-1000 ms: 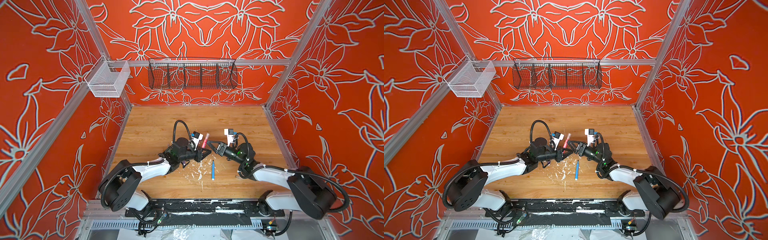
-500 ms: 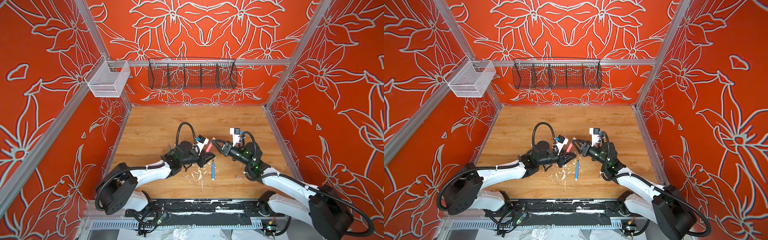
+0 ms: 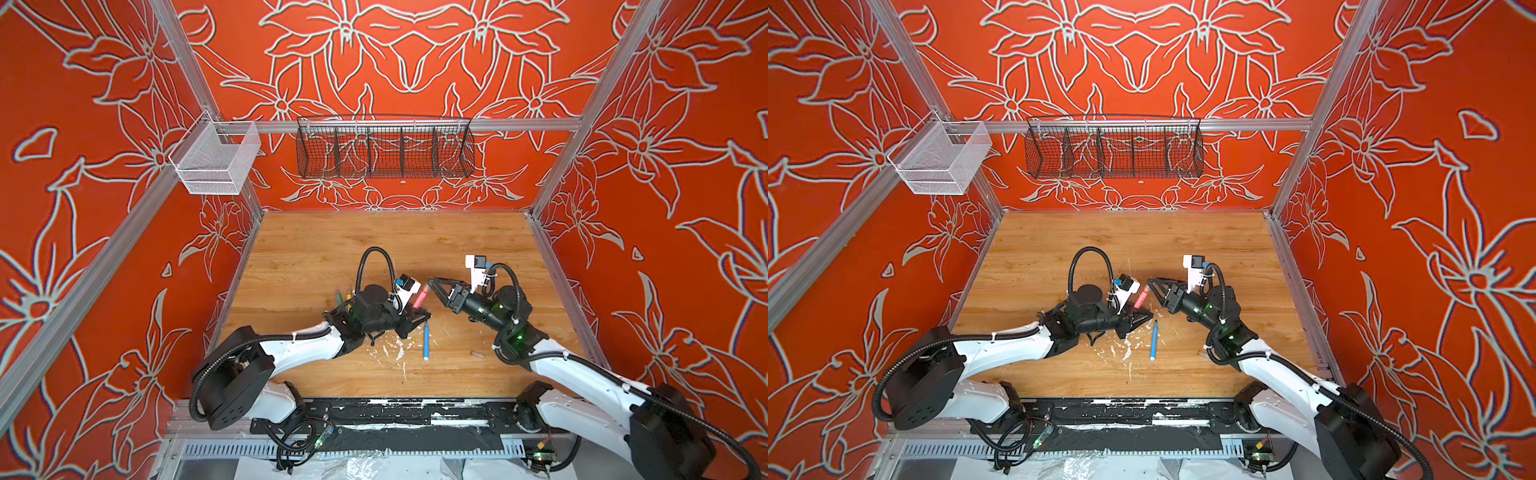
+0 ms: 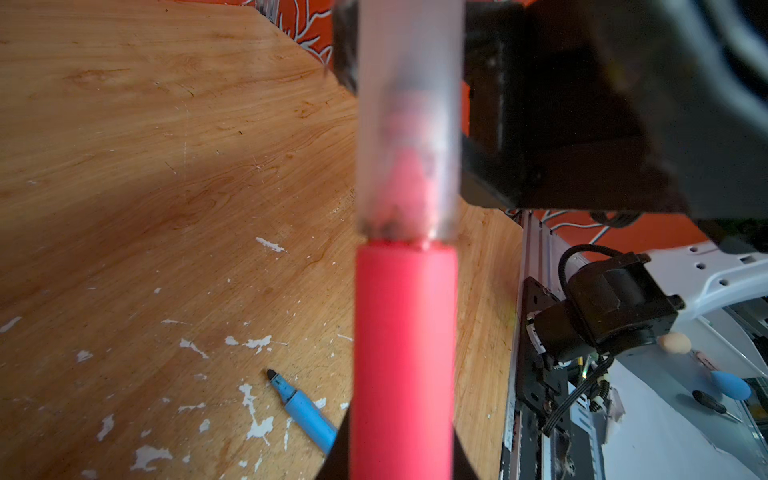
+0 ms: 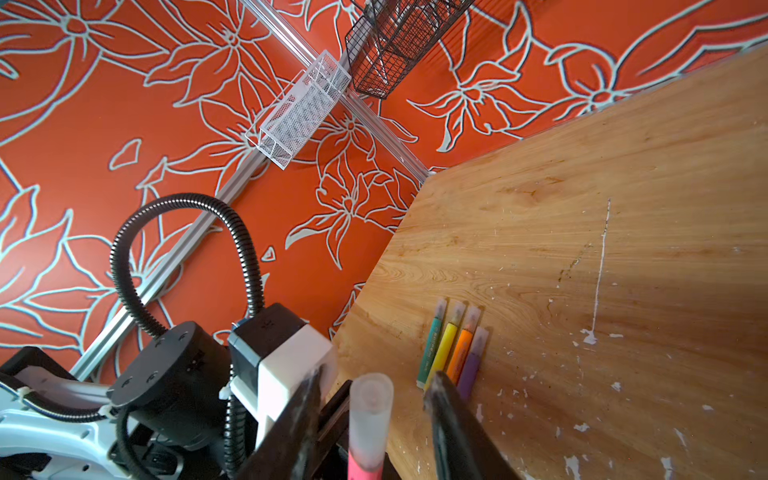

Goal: Insert the pens into the pen caps
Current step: 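Hold the capped pink marker with both grippers pressing together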

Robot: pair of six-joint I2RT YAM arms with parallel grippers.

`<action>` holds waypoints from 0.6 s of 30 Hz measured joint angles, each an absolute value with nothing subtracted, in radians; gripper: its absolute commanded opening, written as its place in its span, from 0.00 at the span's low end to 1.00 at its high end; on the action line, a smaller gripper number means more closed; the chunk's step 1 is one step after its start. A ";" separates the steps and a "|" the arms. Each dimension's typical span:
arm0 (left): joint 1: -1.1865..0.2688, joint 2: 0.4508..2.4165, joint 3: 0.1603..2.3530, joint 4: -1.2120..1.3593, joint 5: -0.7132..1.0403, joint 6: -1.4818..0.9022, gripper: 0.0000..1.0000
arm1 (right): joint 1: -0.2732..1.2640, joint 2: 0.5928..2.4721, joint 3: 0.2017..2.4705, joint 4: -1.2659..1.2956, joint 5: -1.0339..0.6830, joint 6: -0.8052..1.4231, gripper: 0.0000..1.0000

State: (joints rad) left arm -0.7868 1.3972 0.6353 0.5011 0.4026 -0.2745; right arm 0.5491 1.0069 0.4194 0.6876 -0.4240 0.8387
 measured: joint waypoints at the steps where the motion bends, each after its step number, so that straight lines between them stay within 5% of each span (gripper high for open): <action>1: -0.787 1.398 0.638 0.500 0.403 -0.273 0.00 | 0.549 1.010 0.420 0.688 -0.424 0.838 0.39; 18: -0.792 1.434 0.663 0.487 0.410 -0.268 0.00 | 0.549 1.053 0.440 0.686 -0.455 0.840 0.35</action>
